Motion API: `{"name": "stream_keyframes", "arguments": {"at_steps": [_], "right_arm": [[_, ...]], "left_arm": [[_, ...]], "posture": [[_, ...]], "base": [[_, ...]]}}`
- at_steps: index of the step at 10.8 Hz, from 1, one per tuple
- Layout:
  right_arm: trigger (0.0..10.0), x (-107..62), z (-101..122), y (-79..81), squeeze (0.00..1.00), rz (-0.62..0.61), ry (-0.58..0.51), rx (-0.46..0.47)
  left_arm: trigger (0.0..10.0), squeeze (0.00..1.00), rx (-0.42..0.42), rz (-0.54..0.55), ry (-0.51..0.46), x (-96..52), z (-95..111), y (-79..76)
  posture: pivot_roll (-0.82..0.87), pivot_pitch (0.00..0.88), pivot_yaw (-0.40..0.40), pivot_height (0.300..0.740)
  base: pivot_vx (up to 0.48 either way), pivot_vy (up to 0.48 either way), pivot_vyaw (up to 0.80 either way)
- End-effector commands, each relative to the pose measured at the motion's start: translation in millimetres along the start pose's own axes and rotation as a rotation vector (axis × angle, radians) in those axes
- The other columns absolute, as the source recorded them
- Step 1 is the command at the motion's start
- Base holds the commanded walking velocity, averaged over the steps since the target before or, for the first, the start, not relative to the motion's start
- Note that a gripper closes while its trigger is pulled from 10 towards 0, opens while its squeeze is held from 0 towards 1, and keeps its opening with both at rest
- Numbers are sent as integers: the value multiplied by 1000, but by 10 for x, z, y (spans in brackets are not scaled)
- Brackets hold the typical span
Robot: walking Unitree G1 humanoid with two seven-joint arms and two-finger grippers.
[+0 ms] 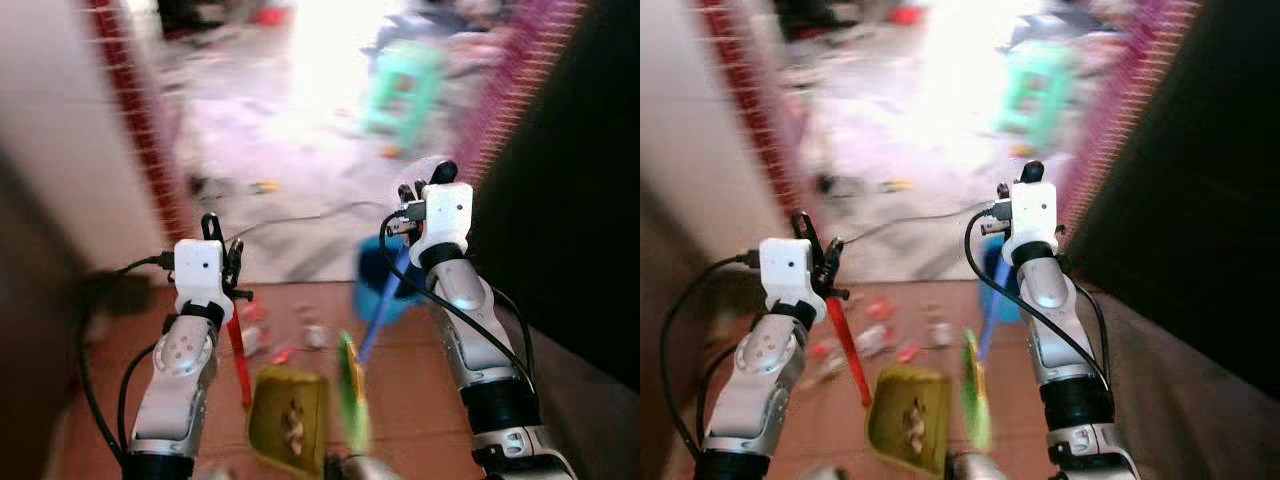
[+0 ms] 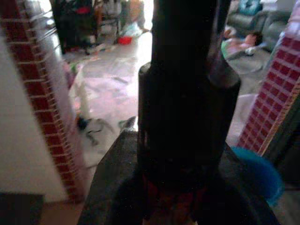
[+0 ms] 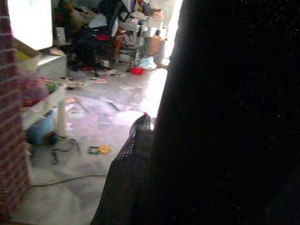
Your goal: Sweep floor
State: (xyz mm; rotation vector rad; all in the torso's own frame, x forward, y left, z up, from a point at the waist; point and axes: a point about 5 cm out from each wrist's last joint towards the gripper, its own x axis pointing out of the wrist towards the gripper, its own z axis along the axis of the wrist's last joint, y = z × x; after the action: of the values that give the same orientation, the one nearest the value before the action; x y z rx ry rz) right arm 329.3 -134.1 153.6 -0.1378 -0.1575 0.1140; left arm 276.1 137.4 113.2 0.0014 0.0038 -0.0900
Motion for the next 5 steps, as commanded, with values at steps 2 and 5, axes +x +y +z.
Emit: {"name": "stream_keyframes", "arguments": {"at_steps": [2,5], "right_arm": [[10000,34,82,-140,0,-43,-33,-9],[10000,31,65,-144,0,-36,-30,-24]], "left_arm": [[10000,0,-19,-27,-57,24,149,-70],[10000,0,-30,-15,-59,32,157,-72]], "posture": [[-62,0,-24,740],[-64,0,-31,740]], "base": [[0,-392,0],[0,-211,0]]}}
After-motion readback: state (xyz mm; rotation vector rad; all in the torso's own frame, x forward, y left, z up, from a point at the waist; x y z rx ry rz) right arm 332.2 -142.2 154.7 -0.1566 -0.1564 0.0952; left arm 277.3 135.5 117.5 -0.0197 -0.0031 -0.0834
